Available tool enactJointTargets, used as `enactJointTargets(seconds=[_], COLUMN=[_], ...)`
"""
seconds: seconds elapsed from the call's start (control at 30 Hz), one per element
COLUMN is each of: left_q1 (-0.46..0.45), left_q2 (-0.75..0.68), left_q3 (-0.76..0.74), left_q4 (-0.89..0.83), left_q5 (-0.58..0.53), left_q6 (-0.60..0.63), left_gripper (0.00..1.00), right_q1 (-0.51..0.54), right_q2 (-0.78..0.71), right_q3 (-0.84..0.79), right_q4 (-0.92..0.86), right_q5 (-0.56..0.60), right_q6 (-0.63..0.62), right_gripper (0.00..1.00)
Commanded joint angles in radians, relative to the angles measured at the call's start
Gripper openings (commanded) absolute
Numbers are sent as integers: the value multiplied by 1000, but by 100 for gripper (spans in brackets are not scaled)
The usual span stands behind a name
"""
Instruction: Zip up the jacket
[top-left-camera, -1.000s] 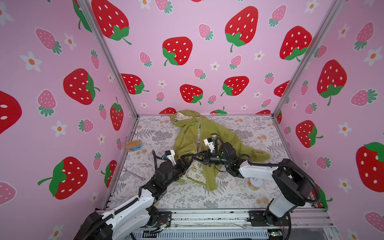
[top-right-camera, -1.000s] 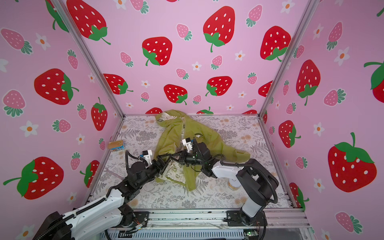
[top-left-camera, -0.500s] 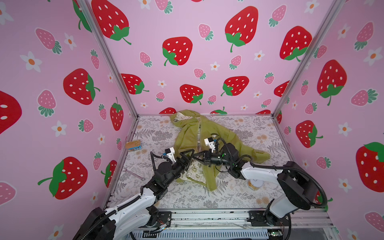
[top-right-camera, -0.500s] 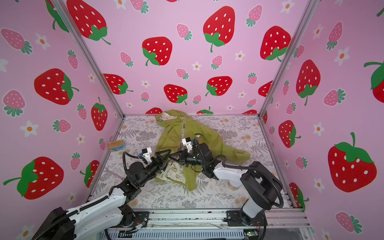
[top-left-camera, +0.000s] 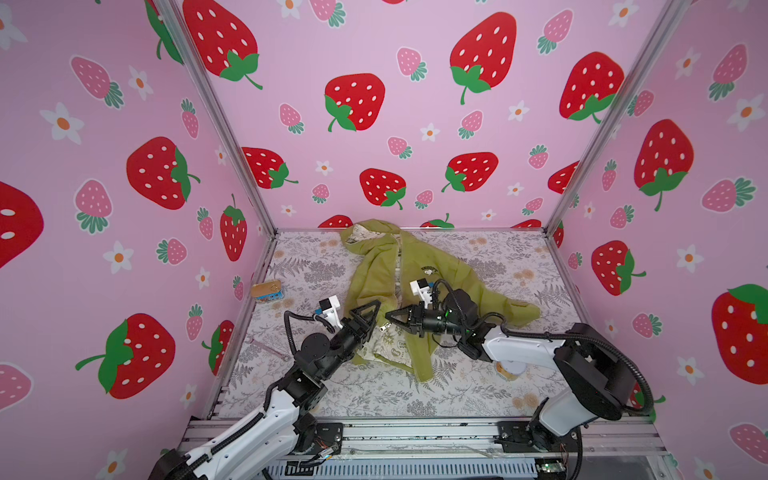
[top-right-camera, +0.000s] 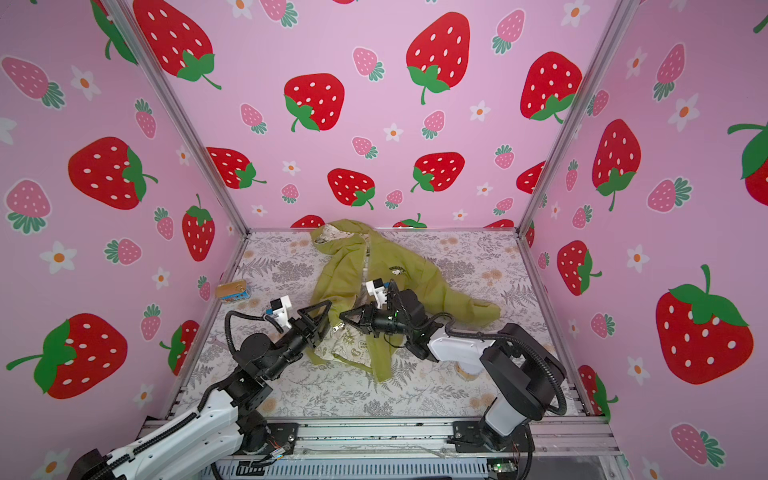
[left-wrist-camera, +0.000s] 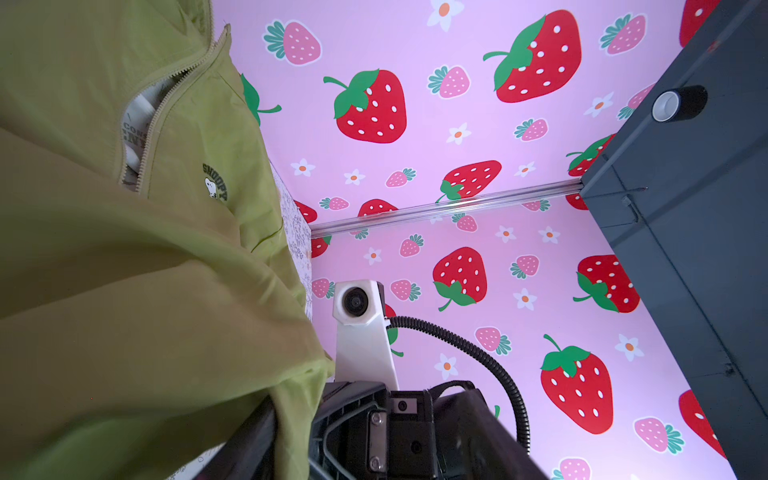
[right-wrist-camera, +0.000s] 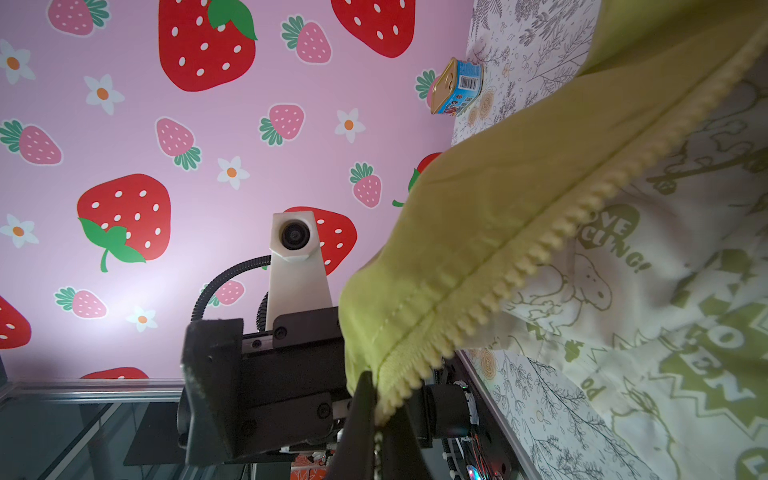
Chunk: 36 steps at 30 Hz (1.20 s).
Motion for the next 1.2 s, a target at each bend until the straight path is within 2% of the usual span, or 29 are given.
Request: enactJointTargets(seconds=[0.0, 0.2, 0.43, 0.6, 0.9, 1.17], left_q1=[2, 10, 15, 23, 76, 97], left_q2=[0, 43, 18, 3, 92, 117], left_q3=[20, 47, 47, 49, 96, 103], left_q4=[-55, -88, -118, -131, -103, -85], left_q5=[37, 75, 103, 130, 267, 325], left_q6=[33, 61, 86, 106, 142, 153], left_gripper=[65, 51, 40, 38, 36, 25], right_q1=[1, -8, -22, -28, -28, -29], right_q2=[-16, -28, -49, -45, -38, -42], right_q3=[9, 14, 9, 16, 28, 25], right_q4=[13, -21, -55, -60, -73, -79], right_q5=[11, 16, 20, 9, -6, -4], right_q6=[-2, -22, -44, -50, -63, -68], right_gripper=[0, 0, 0, 0, 0, 0])
